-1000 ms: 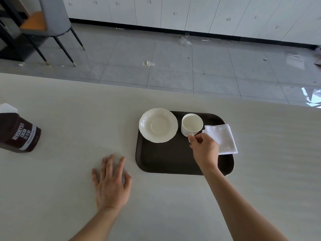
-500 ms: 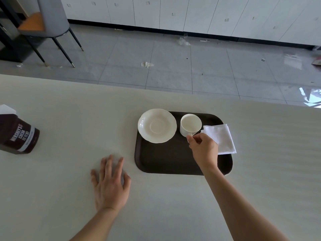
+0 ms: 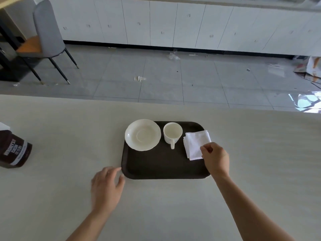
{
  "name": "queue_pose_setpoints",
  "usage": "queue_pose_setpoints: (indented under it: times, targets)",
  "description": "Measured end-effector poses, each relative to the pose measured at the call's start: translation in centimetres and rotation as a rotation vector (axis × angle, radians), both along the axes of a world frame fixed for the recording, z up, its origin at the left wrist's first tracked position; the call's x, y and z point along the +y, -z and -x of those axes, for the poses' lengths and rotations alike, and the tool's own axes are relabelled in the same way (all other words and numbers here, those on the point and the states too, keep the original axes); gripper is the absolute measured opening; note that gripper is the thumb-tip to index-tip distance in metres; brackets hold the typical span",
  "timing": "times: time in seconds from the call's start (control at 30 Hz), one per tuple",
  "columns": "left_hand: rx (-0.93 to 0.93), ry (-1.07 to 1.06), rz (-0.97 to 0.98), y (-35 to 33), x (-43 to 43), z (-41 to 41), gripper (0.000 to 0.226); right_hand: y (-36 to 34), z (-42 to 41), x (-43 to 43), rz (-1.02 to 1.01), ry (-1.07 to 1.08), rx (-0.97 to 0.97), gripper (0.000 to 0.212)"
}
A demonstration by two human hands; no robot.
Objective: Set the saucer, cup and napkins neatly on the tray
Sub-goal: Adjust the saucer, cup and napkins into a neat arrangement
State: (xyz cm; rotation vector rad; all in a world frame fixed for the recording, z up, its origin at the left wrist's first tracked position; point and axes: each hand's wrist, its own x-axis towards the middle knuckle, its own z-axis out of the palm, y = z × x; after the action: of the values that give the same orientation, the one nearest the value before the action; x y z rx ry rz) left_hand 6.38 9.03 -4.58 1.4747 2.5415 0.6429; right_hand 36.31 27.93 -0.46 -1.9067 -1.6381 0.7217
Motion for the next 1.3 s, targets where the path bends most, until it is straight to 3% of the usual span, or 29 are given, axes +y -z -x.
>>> queue_pose_setpoints:
  times: [0.07,0.17,0.37,0.8,0.97,1.3]
  targets:
    - [-0.043,0.118,-0.087,-1.6,1.5,-3.4,0.015,0.1,-1.4,0.5,-0.006,0.027,-0.025,0.01]
    - [-0.171,0.31,-0.113,-3.0,4.2,-9.2,0.01,0.7,-3.1,1.2,0.006,0.037,-0.068,0.011]
    - [-0.389,0.341,0.053,-2.7,11.0,-16.2,0.034,1.6,-4.9,2.1,0.081,-0.023,-0.108,0.021]
    - [-0.227,0.427,0.089,-1.1,15.5,-18.2,0.035,2.1,-4.7,3.4,0.128,-0.036,-0.128,0.014]
    - [-0.162,0.359,0.054,-1.2,15.7,-17.7,0.011,2.1,-3.6,2.7,0.113,-0.085,-0.151,0.006]
    - [-0.163,0.335,-0.025,-0.9,13.4,-18.5,0.016,2.4,-3.9,1.9,0.011,-0.194,-0.144,0.025]
